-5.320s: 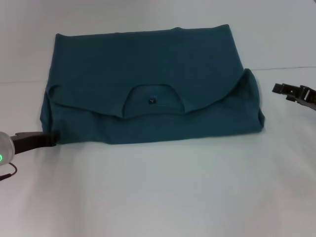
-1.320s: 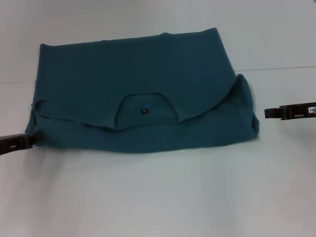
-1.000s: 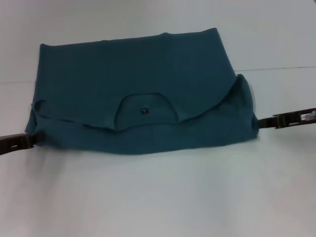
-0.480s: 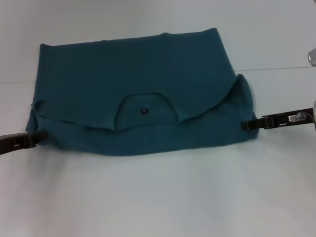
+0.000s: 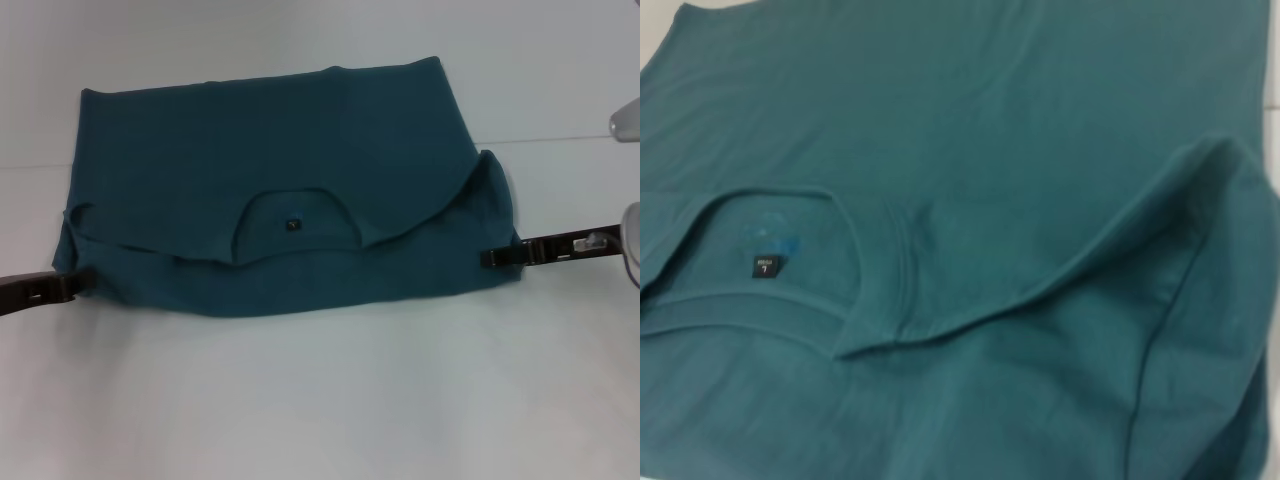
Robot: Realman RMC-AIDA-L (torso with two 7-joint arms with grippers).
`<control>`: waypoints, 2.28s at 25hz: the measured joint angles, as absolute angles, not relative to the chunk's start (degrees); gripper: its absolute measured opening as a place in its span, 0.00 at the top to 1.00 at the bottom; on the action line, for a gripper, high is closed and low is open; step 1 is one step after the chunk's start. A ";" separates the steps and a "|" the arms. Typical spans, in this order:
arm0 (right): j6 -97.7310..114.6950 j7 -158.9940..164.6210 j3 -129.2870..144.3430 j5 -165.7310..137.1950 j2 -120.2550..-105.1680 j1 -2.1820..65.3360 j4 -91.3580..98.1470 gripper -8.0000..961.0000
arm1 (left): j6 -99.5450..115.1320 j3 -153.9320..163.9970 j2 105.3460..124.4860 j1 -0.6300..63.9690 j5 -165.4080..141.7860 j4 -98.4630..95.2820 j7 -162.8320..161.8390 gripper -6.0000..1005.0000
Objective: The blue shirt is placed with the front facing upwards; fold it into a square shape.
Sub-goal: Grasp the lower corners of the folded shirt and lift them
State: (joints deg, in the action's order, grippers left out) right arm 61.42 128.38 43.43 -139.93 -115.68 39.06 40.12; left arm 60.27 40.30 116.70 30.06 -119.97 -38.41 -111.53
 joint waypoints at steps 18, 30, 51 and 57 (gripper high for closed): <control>58.44 129.29 47.18 -142.16 -115.84 40.36 37.16 0.25 | 59.93 40.34 116.80 30.23 -119.97 -38.41 -111.49 0.96; 59.74 128.73 47.45 -141.68 -115.58 39.52 38.88 0.77 | 59.94 40.25 116.81 30.32 -119.97 -38.41 -111.53 0.96; 66.39 130.24 42.26 -134.15 -112.81 39.15 47.53 0.95 | 61.83 39.11 114.76 32.52 -120.11 -40.97 -113.44 0.96; 68.66 129.44 42.58 -134.11 -113.36 35.09 47.56 0.95 | 66.29 39.11 115.18 28.82 -120.19 -41.26 -113.26 0.96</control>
State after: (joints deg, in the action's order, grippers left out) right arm 68.66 129.44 42.59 -134.10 -113.36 35.09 47.56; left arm 66.29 39.11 115.18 28.82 -120.19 -41.26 -113.26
